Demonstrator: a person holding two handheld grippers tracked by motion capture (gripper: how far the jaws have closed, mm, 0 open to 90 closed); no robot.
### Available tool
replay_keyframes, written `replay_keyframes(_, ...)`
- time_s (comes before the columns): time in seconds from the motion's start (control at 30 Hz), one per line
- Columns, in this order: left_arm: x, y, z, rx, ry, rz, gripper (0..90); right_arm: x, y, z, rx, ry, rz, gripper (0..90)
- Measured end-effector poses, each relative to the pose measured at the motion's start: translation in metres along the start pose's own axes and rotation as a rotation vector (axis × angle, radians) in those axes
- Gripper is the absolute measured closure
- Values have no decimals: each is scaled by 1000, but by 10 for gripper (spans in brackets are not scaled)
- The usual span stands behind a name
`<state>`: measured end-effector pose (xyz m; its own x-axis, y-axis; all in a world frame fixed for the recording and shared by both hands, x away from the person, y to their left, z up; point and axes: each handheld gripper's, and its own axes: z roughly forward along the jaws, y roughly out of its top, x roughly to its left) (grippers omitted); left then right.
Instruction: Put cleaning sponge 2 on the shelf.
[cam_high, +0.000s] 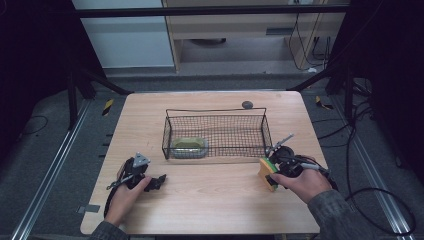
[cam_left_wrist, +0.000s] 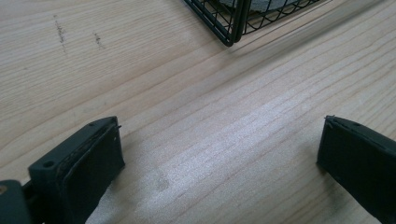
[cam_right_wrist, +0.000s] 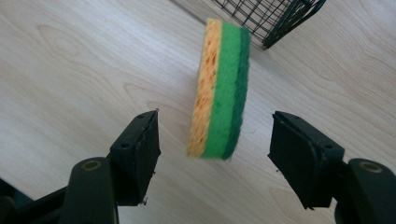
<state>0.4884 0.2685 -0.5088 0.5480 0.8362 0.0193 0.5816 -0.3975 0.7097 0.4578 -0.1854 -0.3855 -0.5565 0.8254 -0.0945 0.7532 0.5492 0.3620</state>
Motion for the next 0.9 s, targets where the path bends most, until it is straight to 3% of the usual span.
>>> replay_keyframes(0.2, 1, 1, 1, 0, -3, 4, 0, -5, 13, 12, 38, 27, 39, 351)
replay_keyframes(0.7, 2, 2, 2, -2, -4, 2, 0, -8, 21, 34, 82, 50, 59, 438)
replay_keyframes(0.9, 2, 2, 2, -2, -4, 2, 0, -11, 21, 36, 100, 59, 63, 634)
